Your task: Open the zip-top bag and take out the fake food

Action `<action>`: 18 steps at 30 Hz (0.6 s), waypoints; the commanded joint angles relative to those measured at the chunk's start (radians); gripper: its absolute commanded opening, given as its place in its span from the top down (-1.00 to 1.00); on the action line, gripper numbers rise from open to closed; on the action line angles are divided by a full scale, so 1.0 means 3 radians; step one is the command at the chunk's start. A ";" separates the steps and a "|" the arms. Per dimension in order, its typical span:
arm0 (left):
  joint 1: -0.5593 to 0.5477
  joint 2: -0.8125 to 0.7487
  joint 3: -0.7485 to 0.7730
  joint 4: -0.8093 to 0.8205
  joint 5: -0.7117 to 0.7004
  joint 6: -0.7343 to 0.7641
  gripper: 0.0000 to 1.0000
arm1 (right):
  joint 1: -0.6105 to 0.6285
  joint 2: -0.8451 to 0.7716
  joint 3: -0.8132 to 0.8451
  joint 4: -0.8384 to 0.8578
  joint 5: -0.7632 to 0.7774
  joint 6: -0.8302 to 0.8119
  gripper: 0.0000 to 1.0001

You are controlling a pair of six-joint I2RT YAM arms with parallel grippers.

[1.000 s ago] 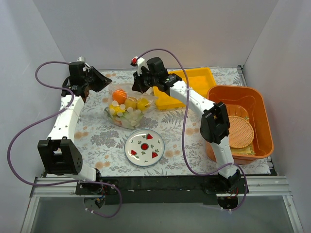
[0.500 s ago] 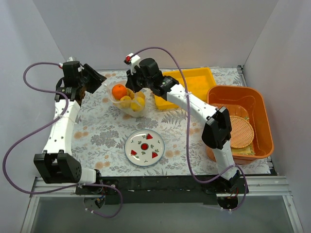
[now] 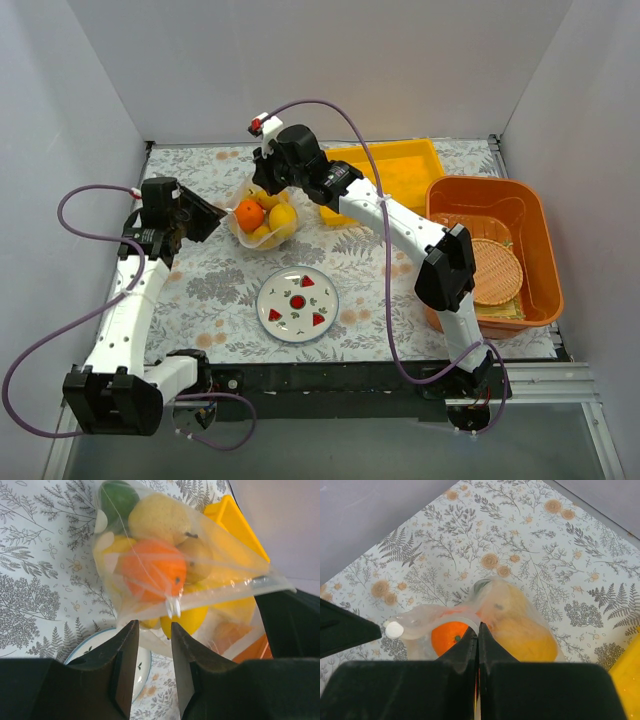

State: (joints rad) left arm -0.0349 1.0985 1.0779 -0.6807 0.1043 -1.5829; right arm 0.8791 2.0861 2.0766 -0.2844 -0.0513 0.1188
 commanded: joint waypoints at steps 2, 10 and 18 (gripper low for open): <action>-0.0144 -0.0251 0.0047 0.0060 -0.0142 0.0346 0.33 | 0.0015 -0.0107 0.0206 0.0145 -0.0059 0.0003 0.97; -0.0272 -0.0001 0.0390 0.0669 -0.0061 0.1507 0.20 | 0.0040 -0.0097 0.0206 0.0156 -0.0202 0.0028 0.97; -0.0339 -0.0332 0.0156 -0.0036 -0.0521 0.0517 0.45 | 0.0040 -0.0066 0.0273 0.0068 -0.0095 0.0018 0.97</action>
State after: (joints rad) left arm -0.1287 1.1019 1.1641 -0.5568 0.0528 -1.2903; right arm 0.8860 2.0861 2.0972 -0.3161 -0.0814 0.1242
